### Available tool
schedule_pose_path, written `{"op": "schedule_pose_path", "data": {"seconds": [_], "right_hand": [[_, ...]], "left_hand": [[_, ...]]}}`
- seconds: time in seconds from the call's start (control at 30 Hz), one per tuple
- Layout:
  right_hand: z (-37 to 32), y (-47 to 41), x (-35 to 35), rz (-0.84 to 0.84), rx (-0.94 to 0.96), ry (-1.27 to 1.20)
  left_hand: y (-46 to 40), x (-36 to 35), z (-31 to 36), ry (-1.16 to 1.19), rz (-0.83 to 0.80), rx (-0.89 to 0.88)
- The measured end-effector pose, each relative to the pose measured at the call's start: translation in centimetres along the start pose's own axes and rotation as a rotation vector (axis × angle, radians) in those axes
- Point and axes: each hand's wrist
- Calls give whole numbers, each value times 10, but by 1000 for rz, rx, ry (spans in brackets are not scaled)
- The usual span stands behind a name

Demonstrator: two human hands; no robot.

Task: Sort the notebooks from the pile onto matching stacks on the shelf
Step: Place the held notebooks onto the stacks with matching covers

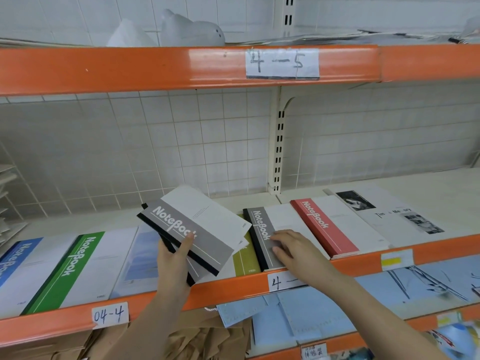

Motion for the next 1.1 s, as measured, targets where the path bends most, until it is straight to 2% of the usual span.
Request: {"op": "schedule_pose_path", "data": {"seconds": [0.17,0.3,0.37,0.47,0.63,0.73,0.93,1.1], "right_hand": [[-6,4,24,93,-55,-408],[-17,2,48,138,-24,-678],[-19,0,56,173,-2,-711],[-17,3,66,318,-32,-794],[-6,9,68,478,-107,-802],[3,12,70,546,-113,-888],[18,12,63,555,-184,-1026],[12,8,62,497,-108,-992]], "left_hand": [[4,-14,10,-29,-100,-39],[2,-51,23,-149,-291,-156],[-1,-71,26,-202,-348,-195],[-4,-96,26,-208,-360,-223],[-3,-119,17,-164,-341,-172],[-2,-123,11,-145,-370,-139],[-7,-122,5,-209,-395,-122],[-9,-125,3,-310,-416,-140]]}}
Point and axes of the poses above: each hand's wrist, its own y-axis away from the middle knuckle, its own x-axis out of the back of the hand, z = x × y, and after that the axes turned 13 degrees about -z, right-handed
